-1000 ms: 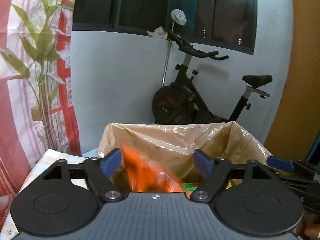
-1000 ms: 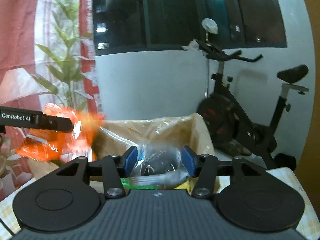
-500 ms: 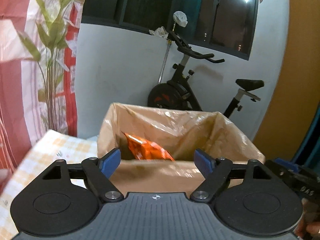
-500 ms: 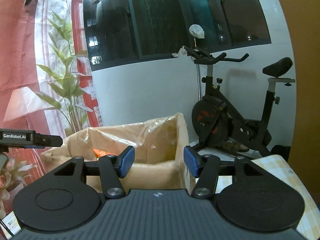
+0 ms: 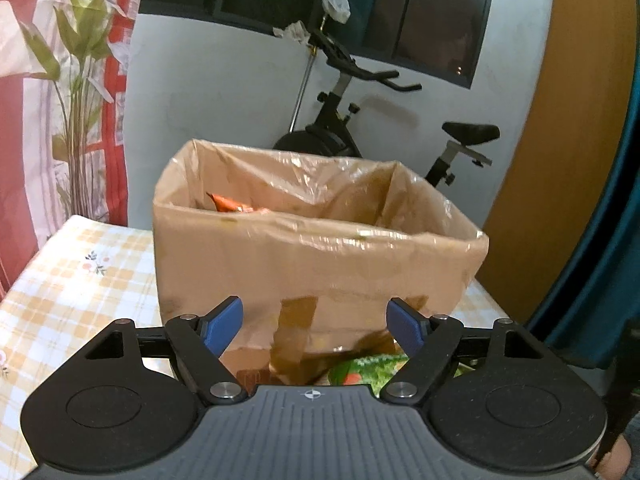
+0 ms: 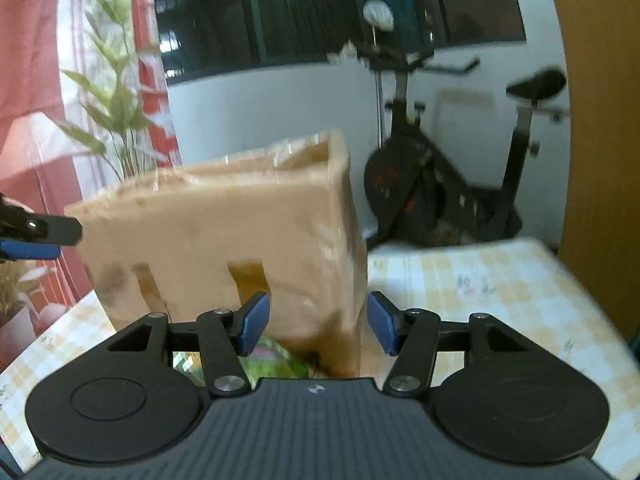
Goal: Organize snacks
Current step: 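Move the left gripper down to the green rice-cracker bag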
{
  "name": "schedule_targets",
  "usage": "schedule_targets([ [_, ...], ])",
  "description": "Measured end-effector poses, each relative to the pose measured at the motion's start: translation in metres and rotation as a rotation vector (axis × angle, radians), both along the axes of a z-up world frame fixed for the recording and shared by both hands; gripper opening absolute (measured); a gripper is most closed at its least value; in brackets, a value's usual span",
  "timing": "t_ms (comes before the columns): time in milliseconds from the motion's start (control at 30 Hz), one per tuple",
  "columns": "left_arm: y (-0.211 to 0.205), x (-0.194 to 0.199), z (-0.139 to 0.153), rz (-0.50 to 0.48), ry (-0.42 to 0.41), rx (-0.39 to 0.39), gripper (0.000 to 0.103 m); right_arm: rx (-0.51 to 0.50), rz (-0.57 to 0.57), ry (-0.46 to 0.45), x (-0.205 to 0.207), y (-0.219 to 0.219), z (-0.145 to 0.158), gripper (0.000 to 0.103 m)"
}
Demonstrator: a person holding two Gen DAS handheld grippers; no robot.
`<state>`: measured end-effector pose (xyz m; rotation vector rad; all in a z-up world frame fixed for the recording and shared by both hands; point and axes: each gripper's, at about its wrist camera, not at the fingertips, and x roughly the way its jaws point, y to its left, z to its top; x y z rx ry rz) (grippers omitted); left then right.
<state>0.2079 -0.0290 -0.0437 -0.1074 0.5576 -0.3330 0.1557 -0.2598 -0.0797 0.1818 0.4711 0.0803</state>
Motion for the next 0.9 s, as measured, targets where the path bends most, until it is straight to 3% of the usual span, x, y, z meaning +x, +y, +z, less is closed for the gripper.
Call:
schedule_targets([
  [167,-0.006,-0.002,-0.022,-0.052,0.032,0.007,0.081,0.043,0.037,0.052,-0.001,0.003,-0.018,0.058],
  [400,-0.013,0.005,-0.067,-0.082,0.139,0.003,0.081,0.059,0.121,0.097,-0.02,0.014,-0.042,0.058],
  [667,-0.017,0.007,-0.114,-0.098,0.27,-0.04,0.082,0.054,0.187,0.101,-0.036,0.024,-0.046,0.058],
  [900,-0.015,0.011,-0.139,-0.108,0.343,-0.166,0.088,0.062,0.192,0.114,-0.038,0.025,-0.053,0.056],
])
